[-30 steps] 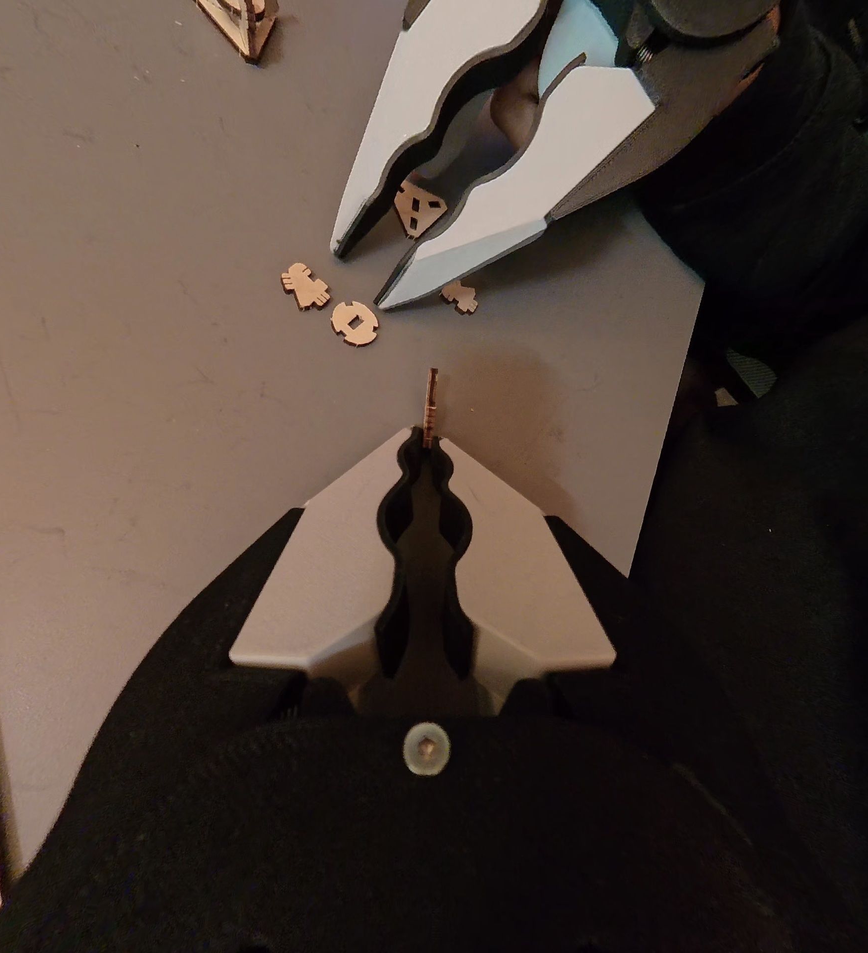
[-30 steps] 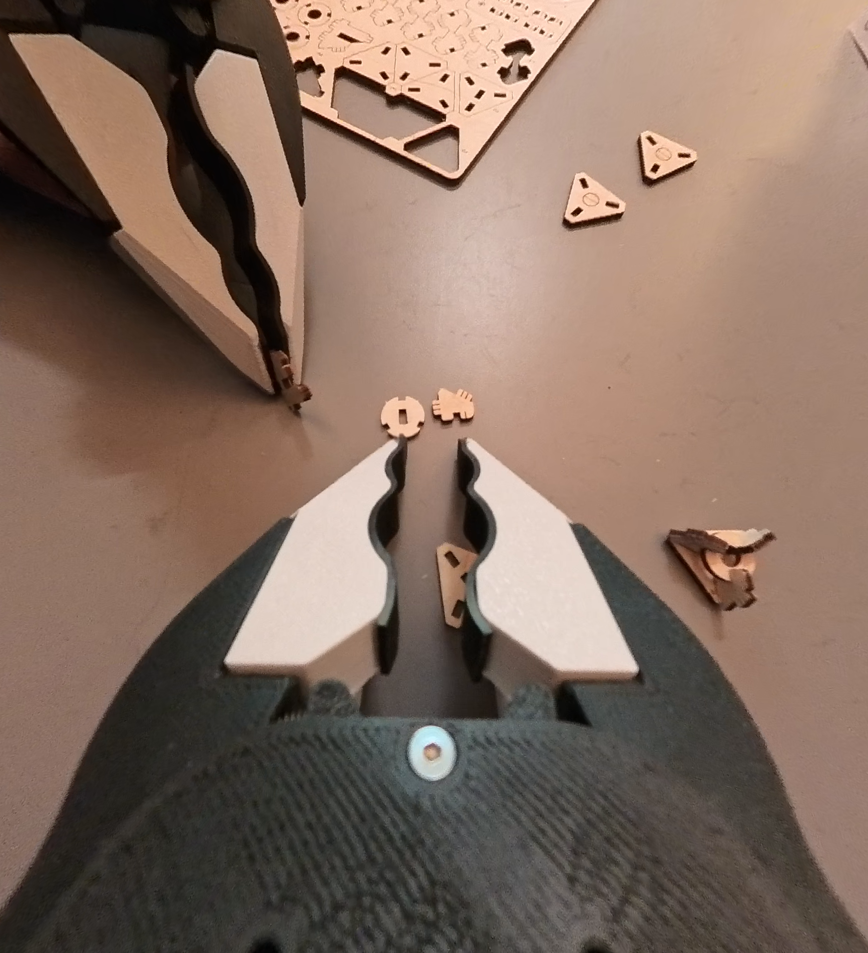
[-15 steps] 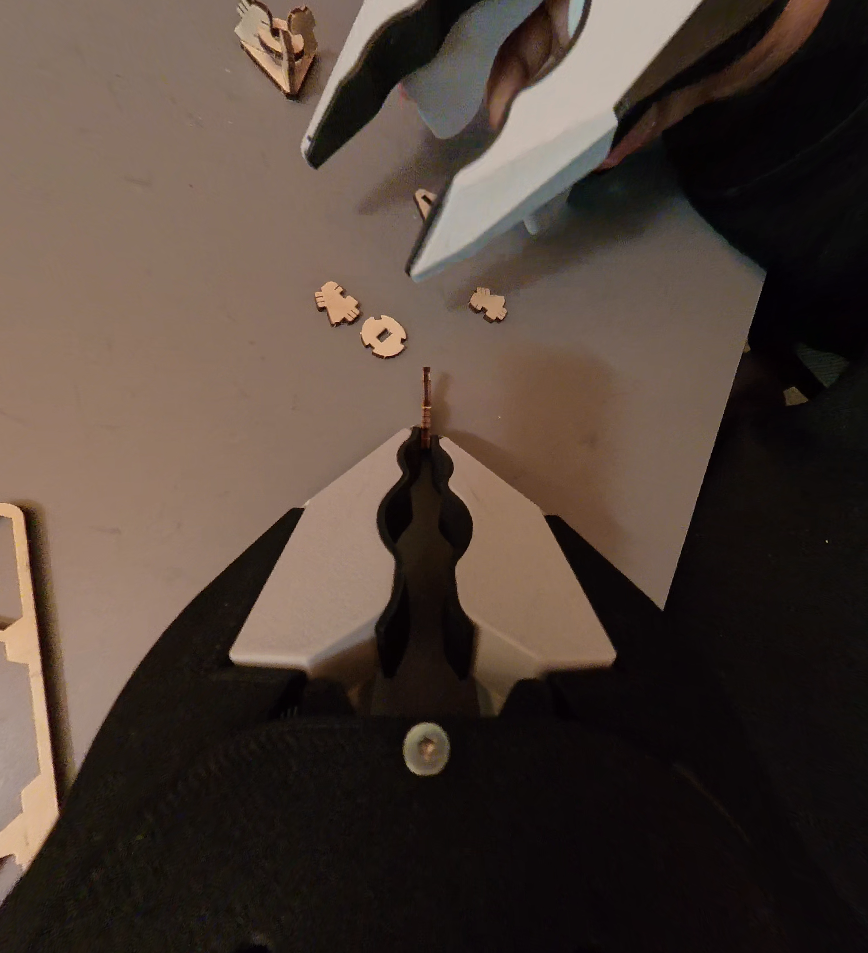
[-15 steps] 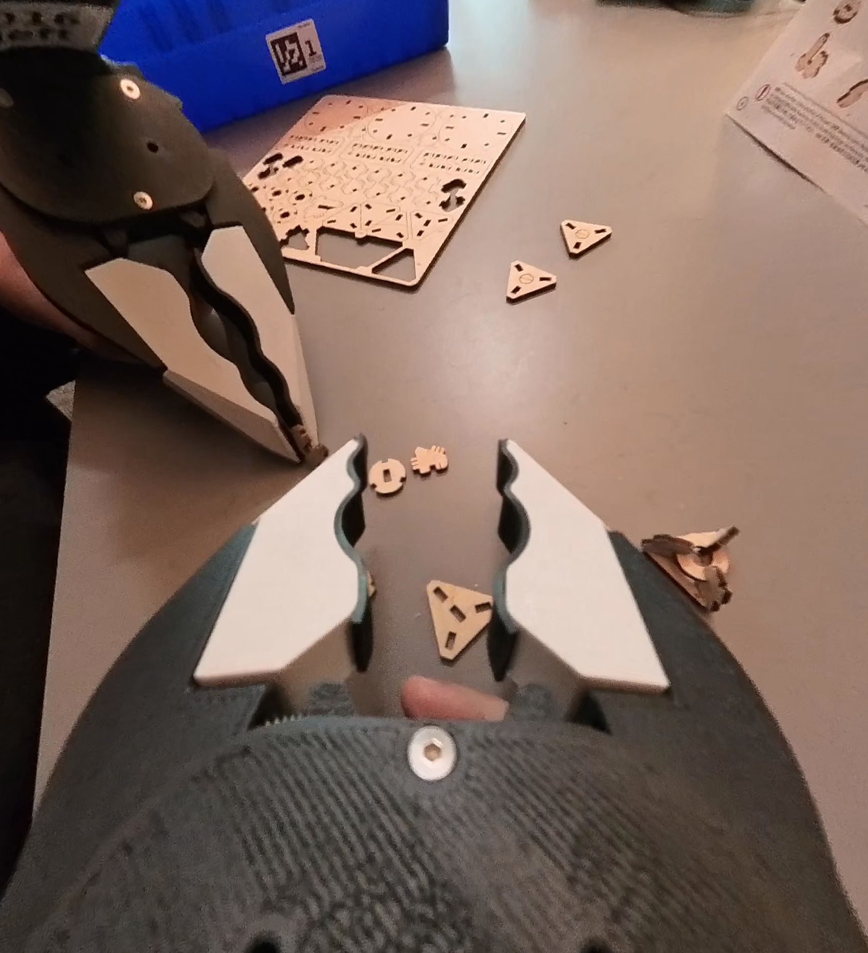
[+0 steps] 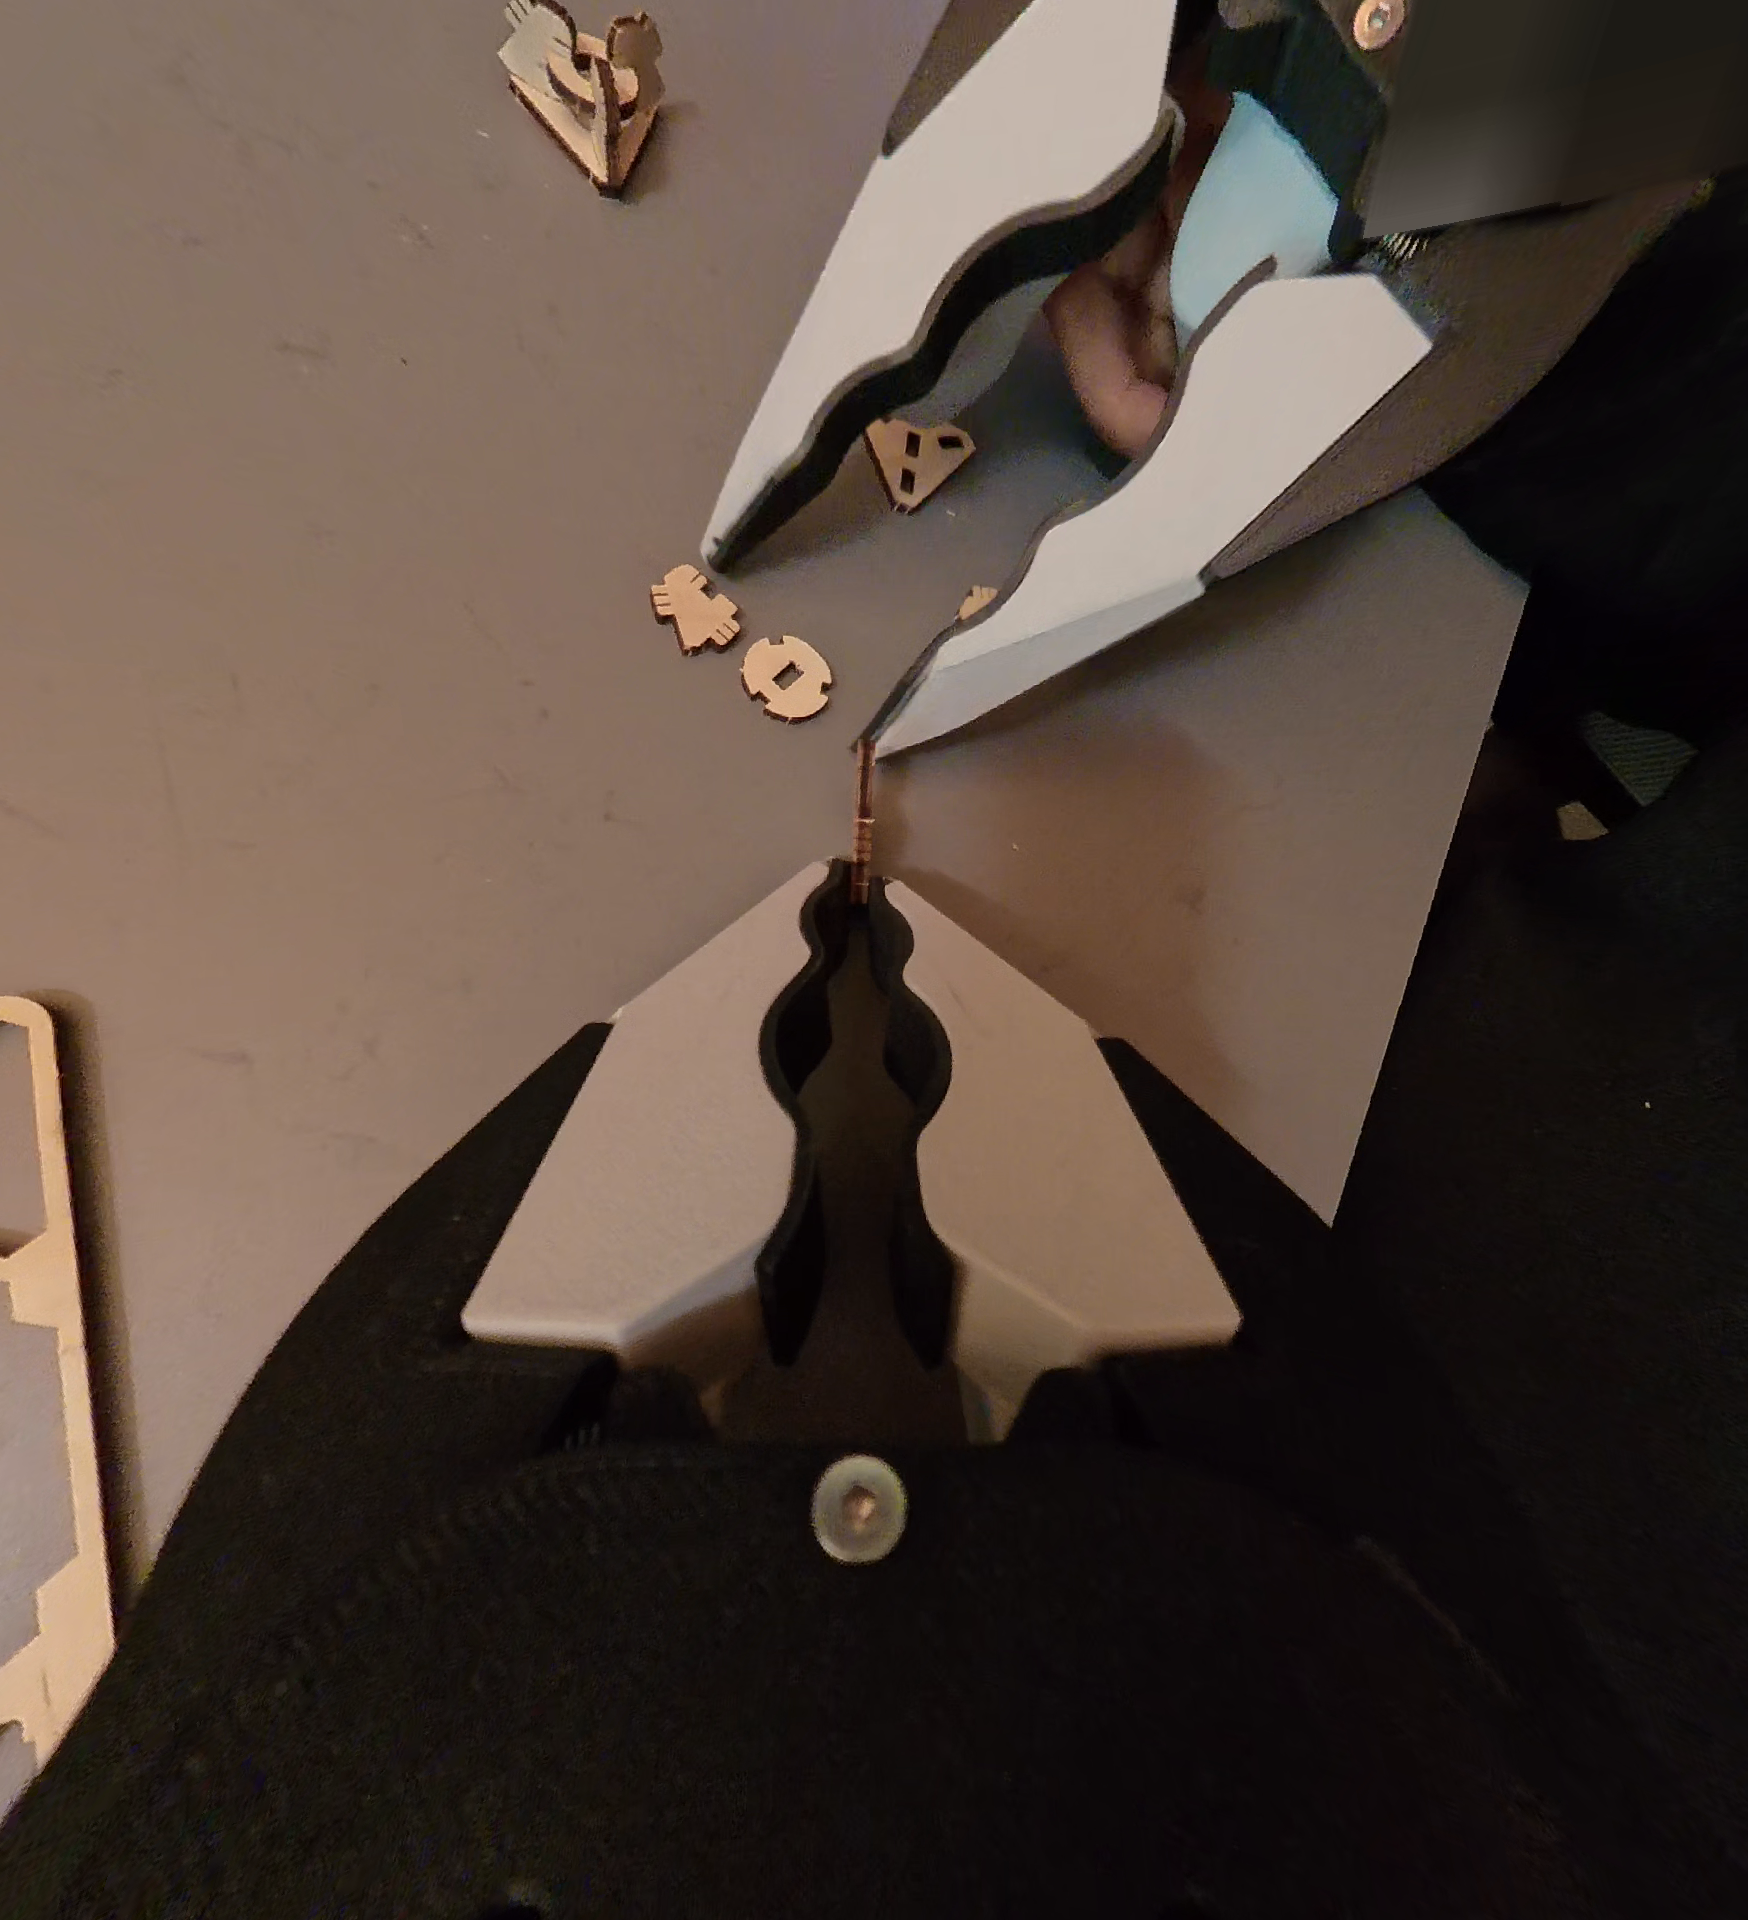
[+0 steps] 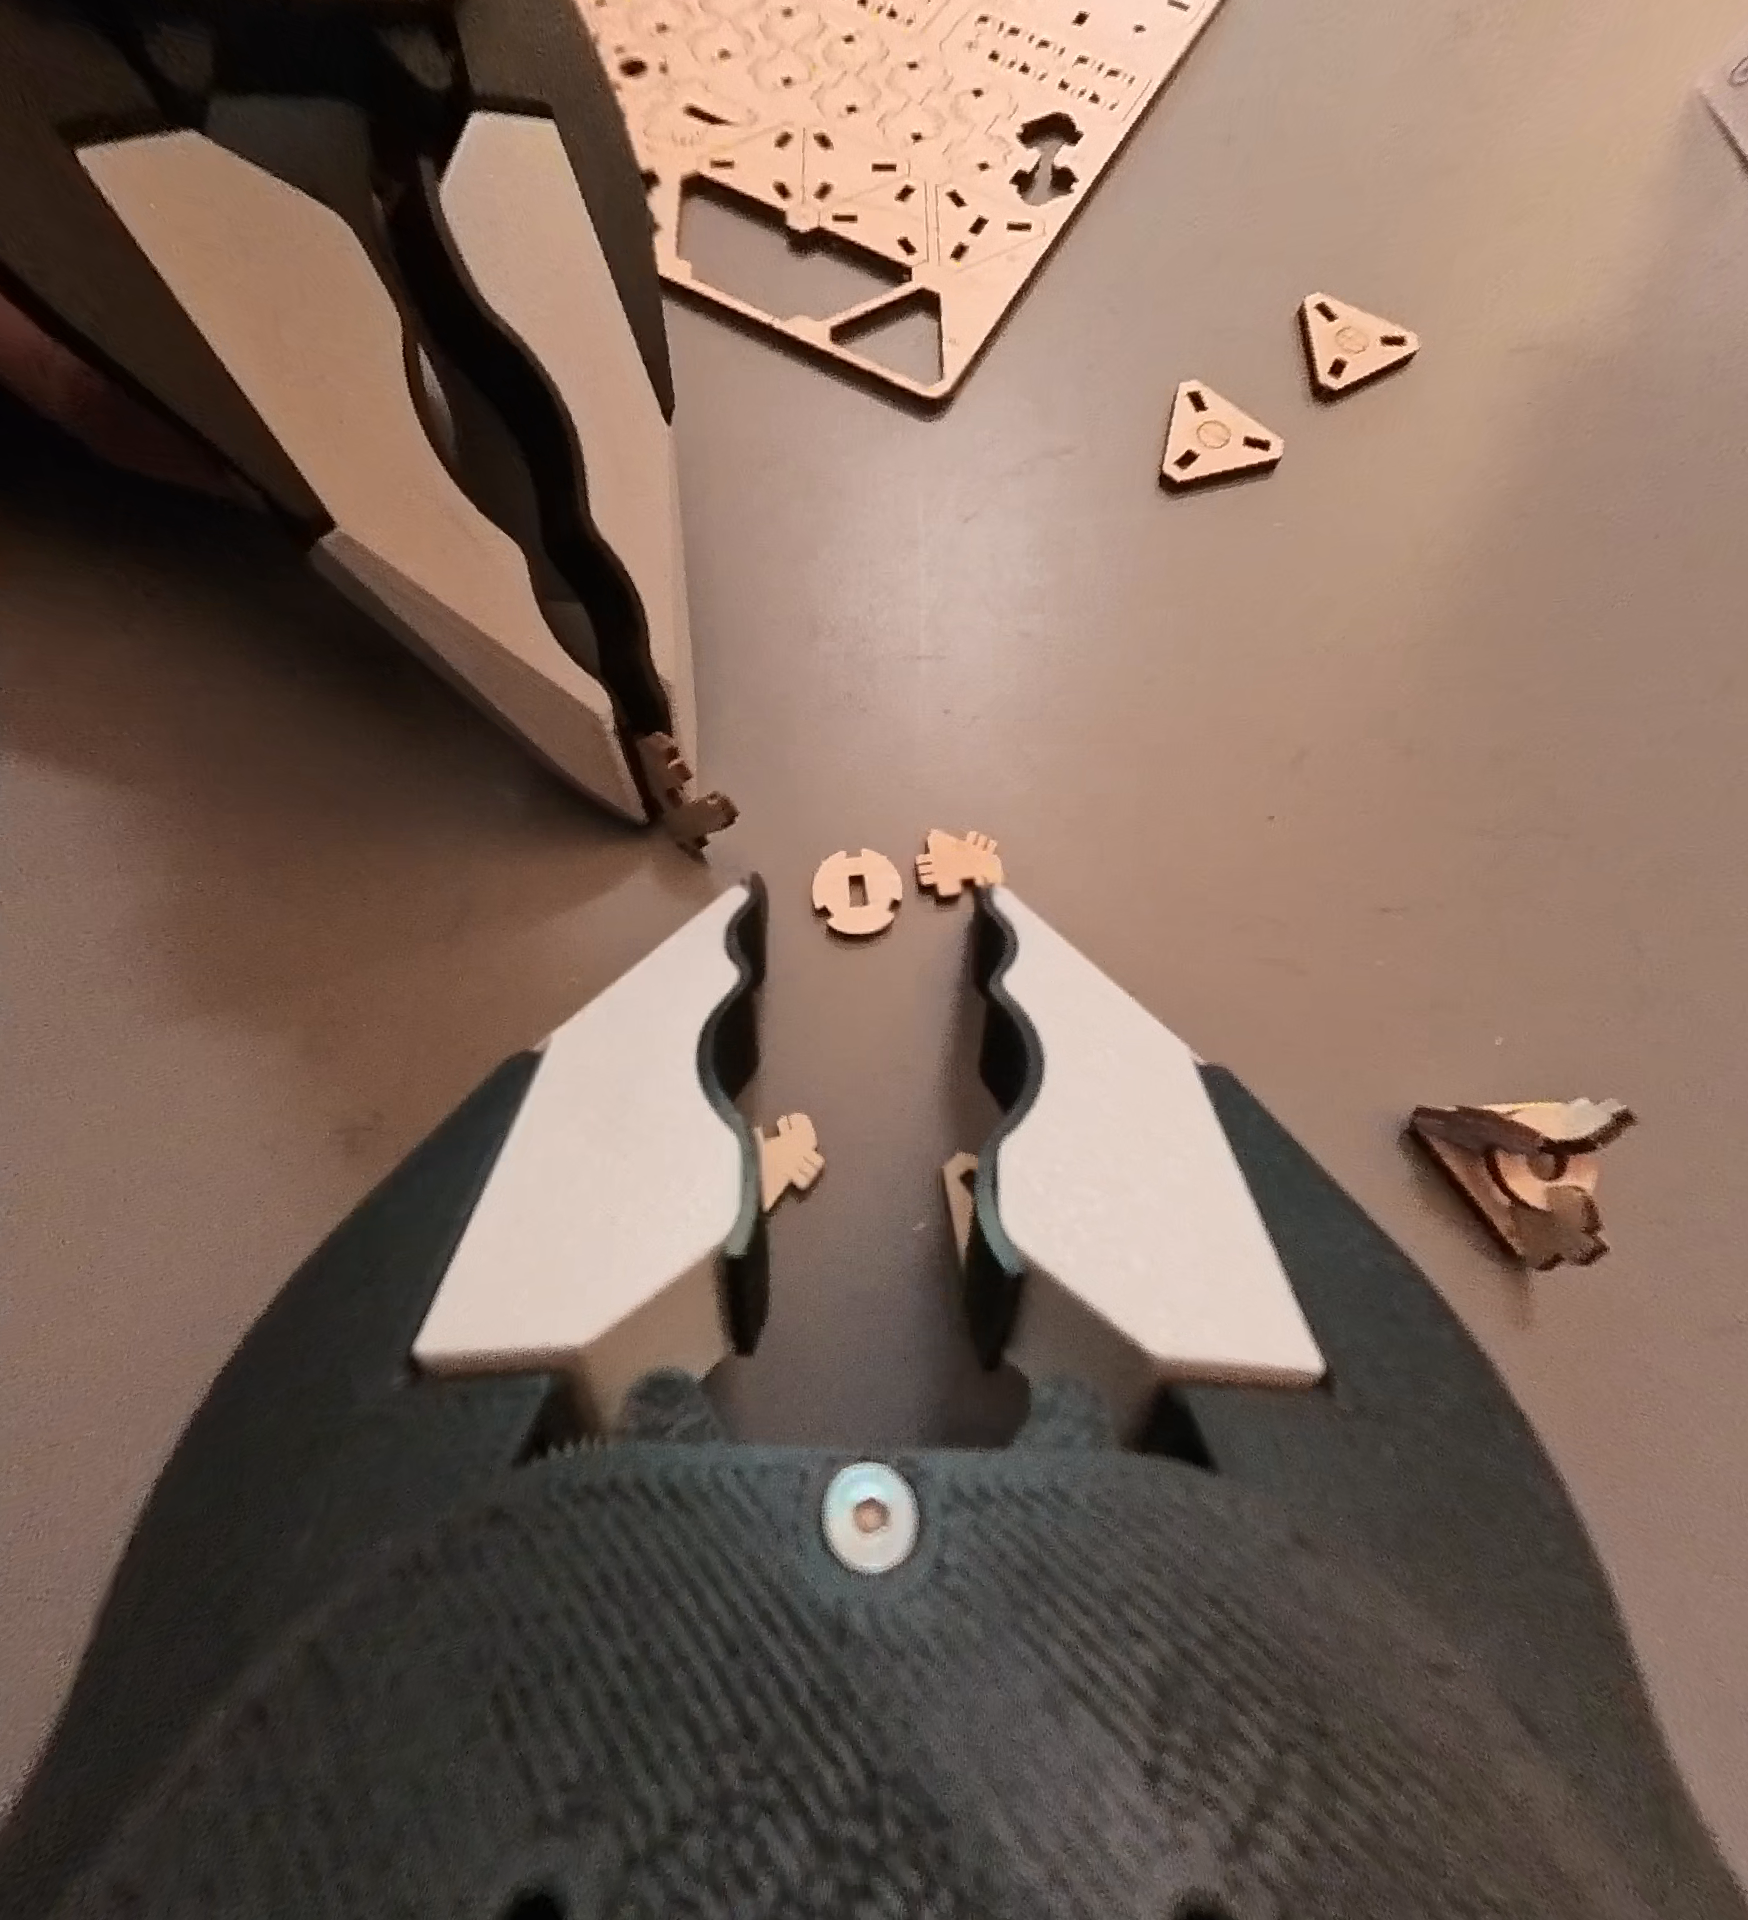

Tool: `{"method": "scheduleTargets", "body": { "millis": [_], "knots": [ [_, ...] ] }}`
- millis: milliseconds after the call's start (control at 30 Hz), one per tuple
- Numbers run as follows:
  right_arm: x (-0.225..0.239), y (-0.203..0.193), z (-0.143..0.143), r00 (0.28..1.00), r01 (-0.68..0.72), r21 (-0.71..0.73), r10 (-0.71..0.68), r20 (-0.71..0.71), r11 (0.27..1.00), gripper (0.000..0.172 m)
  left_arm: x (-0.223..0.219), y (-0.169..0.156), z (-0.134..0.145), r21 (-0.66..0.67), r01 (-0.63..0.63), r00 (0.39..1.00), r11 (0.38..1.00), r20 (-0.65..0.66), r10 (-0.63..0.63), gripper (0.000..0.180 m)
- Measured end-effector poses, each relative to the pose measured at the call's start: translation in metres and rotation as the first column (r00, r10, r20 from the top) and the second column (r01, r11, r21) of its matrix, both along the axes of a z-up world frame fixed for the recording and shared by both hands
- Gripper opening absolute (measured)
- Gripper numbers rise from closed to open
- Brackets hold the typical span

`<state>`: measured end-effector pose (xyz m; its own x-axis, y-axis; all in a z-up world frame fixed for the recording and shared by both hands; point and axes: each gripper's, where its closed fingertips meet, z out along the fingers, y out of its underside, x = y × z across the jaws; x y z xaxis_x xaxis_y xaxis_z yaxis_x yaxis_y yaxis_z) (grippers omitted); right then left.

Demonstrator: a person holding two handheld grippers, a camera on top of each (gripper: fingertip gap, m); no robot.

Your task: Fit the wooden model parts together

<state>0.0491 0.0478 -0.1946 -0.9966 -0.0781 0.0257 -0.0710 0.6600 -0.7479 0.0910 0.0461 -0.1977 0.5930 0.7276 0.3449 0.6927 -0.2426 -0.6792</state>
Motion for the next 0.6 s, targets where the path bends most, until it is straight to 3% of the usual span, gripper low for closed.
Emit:
{"method": "scheduleTargets", "body": {
  "millis": [167,467,600],
  "knots": [
    [0.0022,-0.0008,0.0,1.0,0.004,0.003,-0.004,-0.021,1.0,0.028,0.0001,0.0001,0.0001,0.004,0.0,1.0,1.0,0.003,0.0,0.001],
    [0.003,-0.0024,-0.0008,0.996,0.02,-0.002,-0.02,0.092,1.0,0.024,0.0002,0.0001,0.0001,0.013,0.0,1.0,1.0,0.009,0.0,0.001],
    [0.0025,-0.002,-0.0014,0.998,0.014,0.003,-0.014,0.066,1.0,0.022,0.0001,0.0001,0.0001,0.017,0.0,1.0,1.0,0.012,0.0,0.001]
  ]
}}
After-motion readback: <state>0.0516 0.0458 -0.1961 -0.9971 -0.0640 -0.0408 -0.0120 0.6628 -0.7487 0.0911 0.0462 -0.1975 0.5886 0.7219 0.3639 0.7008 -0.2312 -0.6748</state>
